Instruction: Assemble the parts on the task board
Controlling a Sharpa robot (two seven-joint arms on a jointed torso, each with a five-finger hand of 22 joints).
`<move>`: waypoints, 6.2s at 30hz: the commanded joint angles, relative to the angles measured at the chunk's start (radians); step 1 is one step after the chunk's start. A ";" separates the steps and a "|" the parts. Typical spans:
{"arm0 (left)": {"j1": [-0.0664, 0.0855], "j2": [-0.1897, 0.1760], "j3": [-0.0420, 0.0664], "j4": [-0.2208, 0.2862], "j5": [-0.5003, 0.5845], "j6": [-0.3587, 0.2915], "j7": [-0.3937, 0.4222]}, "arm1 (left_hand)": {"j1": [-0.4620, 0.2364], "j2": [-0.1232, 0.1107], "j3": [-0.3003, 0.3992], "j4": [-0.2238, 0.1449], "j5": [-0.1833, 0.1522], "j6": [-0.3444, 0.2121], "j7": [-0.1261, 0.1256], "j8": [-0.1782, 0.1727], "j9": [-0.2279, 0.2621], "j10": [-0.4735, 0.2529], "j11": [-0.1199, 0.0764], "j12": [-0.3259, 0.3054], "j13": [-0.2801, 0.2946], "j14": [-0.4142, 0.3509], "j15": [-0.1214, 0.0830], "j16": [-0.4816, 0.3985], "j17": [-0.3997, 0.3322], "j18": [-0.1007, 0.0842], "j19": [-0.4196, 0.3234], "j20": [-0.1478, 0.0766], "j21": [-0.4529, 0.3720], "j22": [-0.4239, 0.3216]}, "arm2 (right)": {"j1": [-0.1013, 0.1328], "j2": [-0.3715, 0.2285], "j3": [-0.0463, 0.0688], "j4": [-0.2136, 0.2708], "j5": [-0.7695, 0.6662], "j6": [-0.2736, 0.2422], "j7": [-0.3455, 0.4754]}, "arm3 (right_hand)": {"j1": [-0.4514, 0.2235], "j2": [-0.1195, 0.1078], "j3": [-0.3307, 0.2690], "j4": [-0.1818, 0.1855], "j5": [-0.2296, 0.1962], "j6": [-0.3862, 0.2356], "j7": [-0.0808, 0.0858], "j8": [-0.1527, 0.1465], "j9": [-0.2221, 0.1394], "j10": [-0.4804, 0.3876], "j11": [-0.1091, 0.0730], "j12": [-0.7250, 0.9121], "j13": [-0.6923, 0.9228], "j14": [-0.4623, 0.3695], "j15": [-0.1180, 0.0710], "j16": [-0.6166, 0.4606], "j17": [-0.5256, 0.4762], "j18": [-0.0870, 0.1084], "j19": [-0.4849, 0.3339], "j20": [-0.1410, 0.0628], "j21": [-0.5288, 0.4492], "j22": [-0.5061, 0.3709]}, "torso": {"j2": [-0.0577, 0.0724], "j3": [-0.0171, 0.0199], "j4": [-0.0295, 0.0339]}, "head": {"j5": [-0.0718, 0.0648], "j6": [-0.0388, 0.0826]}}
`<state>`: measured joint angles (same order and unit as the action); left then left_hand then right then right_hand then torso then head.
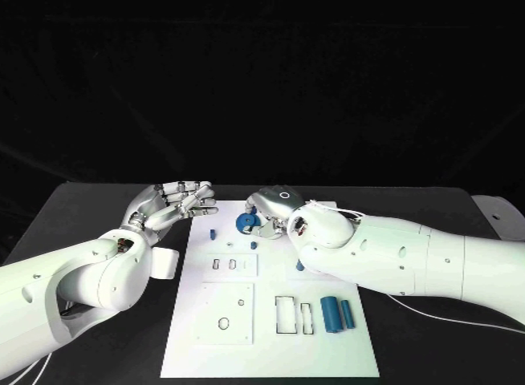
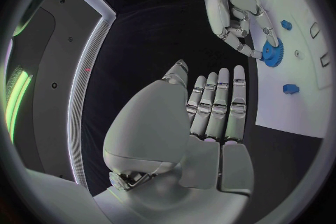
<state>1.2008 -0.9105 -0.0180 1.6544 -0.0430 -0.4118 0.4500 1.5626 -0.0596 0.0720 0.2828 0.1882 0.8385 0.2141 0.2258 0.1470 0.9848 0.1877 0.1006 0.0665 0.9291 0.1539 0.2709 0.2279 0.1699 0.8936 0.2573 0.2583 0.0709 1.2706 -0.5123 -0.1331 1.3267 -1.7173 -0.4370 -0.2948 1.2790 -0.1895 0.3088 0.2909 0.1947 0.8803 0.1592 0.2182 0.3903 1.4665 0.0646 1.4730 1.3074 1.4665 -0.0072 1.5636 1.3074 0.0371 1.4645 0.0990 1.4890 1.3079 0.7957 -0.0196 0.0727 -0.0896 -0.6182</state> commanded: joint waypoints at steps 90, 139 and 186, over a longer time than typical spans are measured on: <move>0.000 -0.005 0.000 -0.018 0.002 0.021 0.006 | 0.010 -0.004 0.011 -0.006 -0.003 -0.004 0.029 -0.004 -0.002 0.006 0.004 -0.009 0.000 -0.003 -0.002 -0.008 0.005 0.015 0.008 0.003 -0.005 -0.001 | -0.013 -0.423 0.002 0.048 0.407 0.073 0.393 | 0.157 -0.001 0.025 -0.062 0.037 0.068 -0.005 -0.056 0.007 0.032 0.006 -0.004 0.184 0.104 0.006 0.007 0.263 -0.007 0.037 0.006 -0.022 0.167 | -0.010 0.0079 -0.0280 | -0.003 0.003; 0.000 -0.005 0.000 -0.022 0.002 0.024 0.000 | 0.010 -0.006 0.013 -0.005 -0.004 -0.007 0.033 -0.008 -0.003 0.004 0.007 -0.013 0.000 -0.004 -0.001 -0.012 0.007 0.014 0.008 0.003 -0.007 -0.001 | -0.017 -0.416 0.004 0.095 0.433 -0.080 0.329 | 0.143 0.051 0.125 -0.094 0.025 0.153 -0.063 0.063 0.065 0.051 -0.046 0.014 0.200 0.104 -0.039 0.007 0.263 -0.019 0.067 -0.037 0.019 0.209 | -0.013 0.0079 -0.0314 | 0.002 -0.008; 0.000 0.037 0.000 -0.073 0.000 0.034 -0.005 | 0.011 -0.006 0.015 -0.005 -0.004 -0.006 0.031 -0.008 -0.003 0.005 0.006 -0.014 0.000 -0.003 -0.001 -0.013 0.008 0.014 0.008 0.003 -0.008 -0.002 | -0.093 -0.076 -0.015 0.249 0.141 -0.021 -0.012 | 0.090 0.056 0.145 -0.083 0.022 0.132 -0.060 0.077 0.076 0.056 -0.043 0.020 0.205 0.104 -0.036 0.007 0.263 -0.034 0.100 -0.034 0.071 0.254 | -0.032 0.0002 -0.0329 | 0.079 -0.061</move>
<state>1.2004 -0.8765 -0.0188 1.5809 -0.0433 -0.3970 0.4398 1.5662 -0.0631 0.0818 0.2787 0.1882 0.8385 0.2141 0.2223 0.1446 0.9884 0.1913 0.0898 0.0665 0.9291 0.1538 0.2632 0.2355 0.1698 0.8972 0.2608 0.2545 0.0709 1.1801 -0.5921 -0.1480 1.5799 -1.5411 -0.4825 -0.2932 1.3762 -0.1371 0.4489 0.2074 0.2180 1.0074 0.1032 0.2278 0.4126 1.4687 0.0233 1.4889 1.3074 1.4648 -0.0414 1.5674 1.3074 0.0140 1.4645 0.0697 1.5547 1.3077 0.7644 -0.0197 0.0397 -0.0140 -0.6751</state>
